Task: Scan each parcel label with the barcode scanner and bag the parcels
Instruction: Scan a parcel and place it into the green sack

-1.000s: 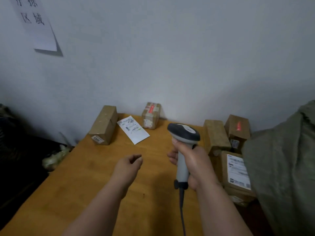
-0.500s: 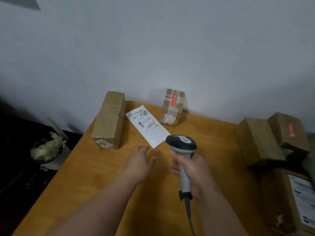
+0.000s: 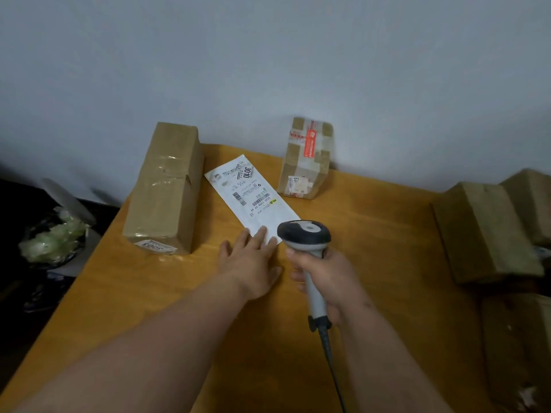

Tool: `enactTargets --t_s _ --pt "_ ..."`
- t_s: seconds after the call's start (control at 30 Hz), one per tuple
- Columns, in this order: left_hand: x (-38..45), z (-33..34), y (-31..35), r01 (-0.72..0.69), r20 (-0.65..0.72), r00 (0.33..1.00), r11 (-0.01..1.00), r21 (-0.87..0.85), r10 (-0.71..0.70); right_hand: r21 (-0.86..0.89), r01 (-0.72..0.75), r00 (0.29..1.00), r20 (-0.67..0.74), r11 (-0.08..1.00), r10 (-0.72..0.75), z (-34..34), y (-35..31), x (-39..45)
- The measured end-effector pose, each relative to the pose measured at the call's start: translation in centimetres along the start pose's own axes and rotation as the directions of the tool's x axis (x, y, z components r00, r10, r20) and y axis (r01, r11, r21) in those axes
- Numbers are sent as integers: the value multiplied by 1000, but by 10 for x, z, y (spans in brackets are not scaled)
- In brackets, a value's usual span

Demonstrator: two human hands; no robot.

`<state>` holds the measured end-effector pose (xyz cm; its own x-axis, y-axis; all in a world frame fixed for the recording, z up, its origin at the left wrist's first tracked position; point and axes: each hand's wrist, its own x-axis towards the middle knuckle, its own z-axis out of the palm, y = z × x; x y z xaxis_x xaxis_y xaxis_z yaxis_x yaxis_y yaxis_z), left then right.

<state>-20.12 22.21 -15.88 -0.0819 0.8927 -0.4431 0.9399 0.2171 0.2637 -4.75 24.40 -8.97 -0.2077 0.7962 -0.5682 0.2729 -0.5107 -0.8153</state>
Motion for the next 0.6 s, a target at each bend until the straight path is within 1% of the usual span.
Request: enactTargets --t_s 0.1,0.17,0.27,0.33,0.4,0.47,0.5,0.53,0.6 --pt "-21 12 -2 -45 -207 978 998 -34 37 22 -19 1000 -3 1000 19 -1 7 -3" --pt "-38 21 -1 -43 -311 950 996 -84 15 36 -19 999 -31 999 20 -2 10 -6" --pt "-55 36 0 68 -323 937 976 -208 -134 43 -4 997 -71 999 7 -4 14 -8" --pt "-63 43 4 171 -335 898 927 -335 -286 61 -11 998 -63 998 14 -4 17 -11" --pt "-67 44 8 262 -325 822 818 -512 -467 81 -42 998 -33 996 44 -2 22 -14" --pt "-64 39 9 309 -263 765 694 -651 -588 115 -90 996 16 989 89 4 29 -19" --pt "-62 35 11 317 -204 756 622 -716 -621 132 -116 993 40 984 112 8 33 -22" --pt "-60 30 13 313 -129 757 528 -789 -641 140 -134 990 60 981 127 11 37 -25" --pt "-62 23 20 291 15 758 318 -902 -652 140 -155 985 97 978 142 15 43 -35"
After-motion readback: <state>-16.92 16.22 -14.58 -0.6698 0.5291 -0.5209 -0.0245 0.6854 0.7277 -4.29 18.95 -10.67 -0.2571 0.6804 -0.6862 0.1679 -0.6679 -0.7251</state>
